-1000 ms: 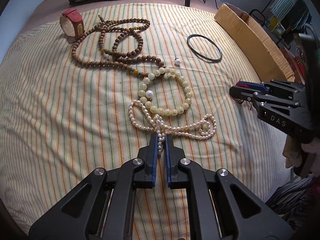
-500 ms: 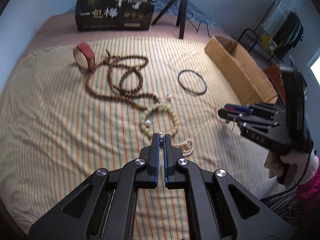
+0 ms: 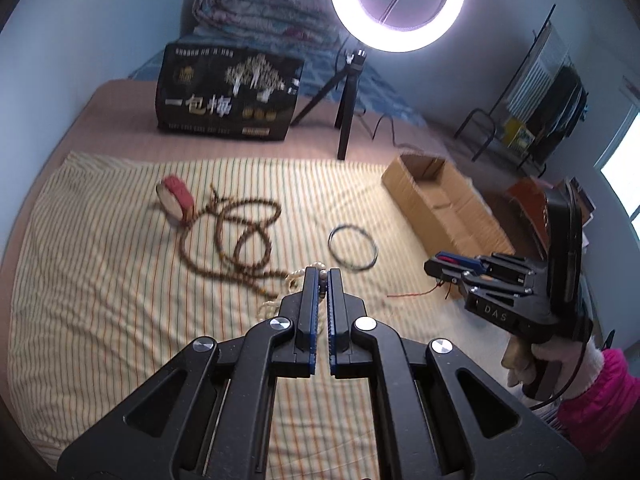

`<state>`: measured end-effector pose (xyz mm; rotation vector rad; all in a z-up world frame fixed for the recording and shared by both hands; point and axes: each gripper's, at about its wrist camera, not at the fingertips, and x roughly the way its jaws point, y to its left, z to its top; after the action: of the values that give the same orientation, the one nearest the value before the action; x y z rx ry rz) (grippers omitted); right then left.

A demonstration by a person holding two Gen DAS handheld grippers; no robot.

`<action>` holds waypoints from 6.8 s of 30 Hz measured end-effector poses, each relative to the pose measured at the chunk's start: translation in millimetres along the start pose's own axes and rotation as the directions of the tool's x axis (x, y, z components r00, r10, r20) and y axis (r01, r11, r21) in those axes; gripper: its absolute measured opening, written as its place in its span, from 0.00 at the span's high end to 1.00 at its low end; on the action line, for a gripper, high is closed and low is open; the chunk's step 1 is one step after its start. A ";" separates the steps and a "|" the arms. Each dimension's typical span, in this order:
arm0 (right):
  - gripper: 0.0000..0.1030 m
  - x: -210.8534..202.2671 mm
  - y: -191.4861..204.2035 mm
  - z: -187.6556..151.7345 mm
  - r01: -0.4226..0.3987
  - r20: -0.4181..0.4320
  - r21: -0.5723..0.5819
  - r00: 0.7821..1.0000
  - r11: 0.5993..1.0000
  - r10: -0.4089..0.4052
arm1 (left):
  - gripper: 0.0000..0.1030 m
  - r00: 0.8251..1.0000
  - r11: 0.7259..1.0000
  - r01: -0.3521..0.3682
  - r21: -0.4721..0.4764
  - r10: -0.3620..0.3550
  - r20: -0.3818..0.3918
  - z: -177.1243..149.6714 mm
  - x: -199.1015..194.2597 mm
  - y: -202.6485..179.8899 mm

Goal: Organize jewelry
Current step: 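Close the right tool on the red string while the left tool grips the pearl necklace, then carry both items over the cardboard box and open both tools to drop them, then move both tools back over the bedsheet toward the bangle and wooden beads, then grasp the dark metal bangle with the right tool while the left tool grips the wooden bead necklace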

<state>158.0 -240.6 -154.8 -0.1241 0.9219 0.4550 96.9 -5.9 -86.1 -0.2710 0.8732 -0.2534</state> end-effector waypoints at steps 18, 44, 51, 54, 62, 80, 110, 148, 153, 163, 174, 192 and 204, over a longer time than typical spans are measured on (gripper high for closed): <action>0.83 -50.3 -58.4 14.3 0.072 0.105 0.090 0.991 0.993 -0.082 | 0.99 0.990 0.990 0.109 0.086 -0.117 0.085 45.4 -3.0 -74.7; 0.82 -62.9 -177.9 -5.8 0.224 0.048 0.289 0.968 0.931 -0.248 | 0.99 0.967 0.951 0.240 0.193 -0.253 0.042 97.9 84.9 -185.6; 0.82 -51.7 -189.5 -11.1 0.234 0.012 0.307 0.968 0.922 -0.249 | 0.99 0.967 0.948 0.252 0.195 -0.256 -0.005 94.2 116.5 -204.1; 0.82 -46.3 -191.9 -13.4 0.245 -0.007 0.304 0.967 0.921 -0.255 | 0.99 0.971 0.952 0.237 0.193 -0.236 -0.028 90.1 129.1 -206.8; 0.82 -36.9 -197.2 -20.9 0.253 -0.048 0.310 0.967 0.917 -0.251 | 0.99 0.978 0.959 0.206 0.195 -0.193 -0.083 80.9 155.4 -207.0; 0.30 -37.4 -189.1 -21.3 0.300 -0.044 0.266 0.953 0.916 -0.300 | 0.66 0.988 0.966 0.147 0.214 -0.131 -0.086 78.2 162.9 -201.9; 0.10 -50.5 -125.7 1.6 0.273 0.083 0.173 0.953 0.946 -0.290 | 0.48 0.998 0.980 -0.053 0.191 0.049 0.025 92.1 96.1 -101.7; 0.07 48.2 -15.0 32.2 0.104 -0.033 0.026 0.994 0.994 -0.103 | 0.48 0.963 0.975 -0.180 -0.130 0.148 -0.225 38.3 96.2 98.8; 0.07 60.8 -13.0 37.0 0.092 -0.045 0.030 0.995 0.995 -0.091 | 0.48 0.951 0.966 -0.187 -0.178 0.132 -0.279 29.5 115.9 107.6; 0.07 83.2 -8.2 34.9 0.074 -0.085 0.000 0.994 0.997 -0.074 | 0.48 0.940 0.955 -0.168 -0.246 0.079 -0.333 24.4 147.0 107.5; 0.07 105.1 -3.5 33.6 0.055 -0.125 -0.013 0.991 0.998 -0.056 | 0.48 0.938 0.956 -0.174 -0.237 0.087 -0.337 35.2 167.7 96.0; 0.07 128.8 2.8 37.1 0.043 -0.155 -0.023 0.987 0.999 -0.046 | 0.38 0.916 0.965 -0.246 -0.085 0.204 -0.344 38.7 199.3 61.0; 0.08 144.0 5.5 33.9 0.065 -0.206 -0.045 0.976 0.997 -0.073 | 0.70 0.911 0.957 -0.288 -0.038 0.261 -0.319 38.3 201.5 62.1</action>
<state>255.2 -178.8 -247.8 -0.2417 1.1109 0.4001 257.7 -8.7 -227.7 -0.1845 1.2244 0.0062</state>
